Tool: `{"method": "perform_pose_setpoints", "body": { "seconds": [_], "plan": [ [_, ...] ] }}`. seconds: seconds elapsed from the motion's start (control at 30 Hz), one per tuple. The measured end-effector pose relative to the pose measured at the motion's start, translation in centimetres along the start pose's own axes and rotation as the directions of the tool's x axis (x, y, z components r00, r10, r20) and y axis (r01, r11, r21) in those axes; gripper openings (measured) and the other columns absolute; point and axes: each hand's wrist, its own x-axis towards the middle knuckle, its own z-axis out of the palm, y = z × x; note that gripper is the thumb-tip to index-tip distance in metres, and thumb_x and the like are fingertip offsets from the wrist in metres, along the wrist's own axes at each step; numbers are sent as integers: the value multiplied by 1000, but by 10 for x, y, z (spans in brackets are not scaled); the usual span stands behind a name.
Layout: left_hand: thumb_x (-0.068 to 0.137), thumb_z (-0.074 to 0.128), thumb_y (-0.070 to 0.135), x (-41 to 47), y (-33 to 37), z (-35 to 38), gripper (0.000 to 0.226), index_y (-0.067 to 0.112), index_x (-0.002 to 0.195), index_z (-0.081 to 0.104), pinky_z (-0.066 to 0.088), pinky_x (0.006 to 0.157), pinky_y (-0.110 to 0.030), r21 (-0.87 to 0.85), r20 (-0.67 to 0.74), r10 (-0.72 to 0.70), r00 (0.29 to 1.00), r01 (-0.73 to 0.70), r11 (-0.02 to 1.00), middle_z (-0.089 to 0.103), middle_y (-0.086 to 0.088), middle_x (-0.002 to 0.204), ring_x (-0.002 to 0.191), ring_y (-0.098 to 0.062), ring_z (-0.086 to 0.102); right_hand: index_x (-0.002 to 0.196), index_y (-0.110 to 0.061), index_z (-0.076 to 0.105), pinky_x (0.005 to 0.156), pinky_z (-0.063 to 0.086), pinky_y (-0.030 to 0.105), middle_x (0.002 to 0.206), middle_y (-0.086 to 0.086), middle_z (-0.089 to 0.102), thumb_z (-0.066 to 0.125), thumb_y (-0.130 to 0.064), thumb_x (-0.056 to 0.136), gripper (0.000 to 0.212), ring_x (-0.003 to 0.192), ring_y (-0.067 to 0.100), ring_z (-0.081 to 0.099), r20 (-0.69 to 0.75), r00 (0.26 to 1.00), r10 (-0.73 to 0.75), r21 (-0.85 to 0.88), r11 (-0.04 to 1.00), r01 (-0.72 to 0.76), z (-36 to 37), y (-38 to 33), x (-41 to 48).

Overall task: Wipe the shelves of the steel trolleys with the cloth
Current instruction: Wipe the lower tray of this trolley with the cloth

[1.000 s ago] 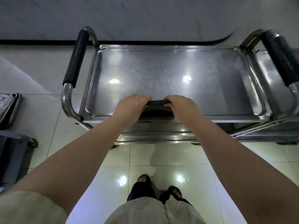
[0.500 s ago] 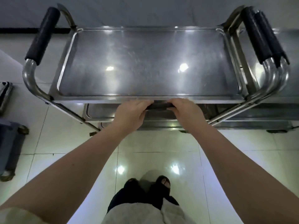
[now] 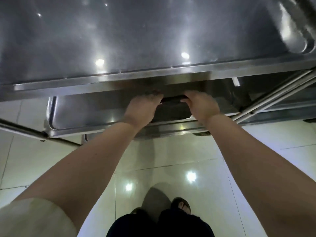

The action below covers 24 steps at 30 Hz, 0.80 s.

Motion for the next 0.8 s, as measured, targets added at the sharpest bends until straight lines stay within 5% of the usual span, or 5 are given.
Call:
{"method": "perform_pose_setpoints", "body": {
  "seconds": [0.17, 0.33, 0.53, 0.63, 0.8],
  "plan": [
    [87, 61, 3, 28, -10, 70, 36, 11, 122, 68, 50, 97, -43, -68, -376, -8, 927, -19, 998, 66, -11, 125, 114, -31, 64, 124, -10, 66, 84, 51, 40, 112, 20, 69, 56, -15, 95, 30, 100, 40, 65, -444, 893, -71, 89, 988, 123, 45, 30, 29],
    [98, 53, 15, 4, -15, 162, 41, 19, 138, 54, 31, 115, -38, -209, -34, 54, 998, -60, 976, 51, -4, 144, 136, -22, 46, 136, -10, 55, 118, 22, 40, 145, 7, 49, 56, -14, 98, 38, 142, 28, 34, -96, 987, -127, 160, 977, 141, 137, 63, 11],
    [97, 31, 53, 25, -54, 181, 56, 25, 144, 47, 7, 120, -43, -358, -118, -167, 979, 115, 926, 36, -1, 155, 148, -25, 18, 122, -25, 67, 119, 4, 51, 128, -4, 65, 37, -59, 93, 53, 135, 20, 44, -310, 951, 10, 175, 983, 47, 159, 65, 34],
    [104, 29, 41, 60, -80, 176, 50, 30, 152, 28, -1, 119, -45, -195, 77, -347, 935, 355, 914, 11, 1, 164, 150, -26, -3, 150, -36, 30, 117, 6, 57, 158, -1, 29, 33, -58, 97, 57, 148, 28, 17, -86, 994, 60, -26, 998, -63, 171, 27, 64],
    [104, 18, 45, 80, -91, 192, 52, 42, 154, 4, -6, 118, -54, -51, 144, -374, 916, 385, 922, -1, 10, 164, 150, -19, -11, 148, -55, -4, 110, -14, 65, 162, -14, -9, 13, -79, 86, 69, 148, 31, -14, 21, 994, 111, -144, 984, -107, 188, 30, 88]
  ]
}}
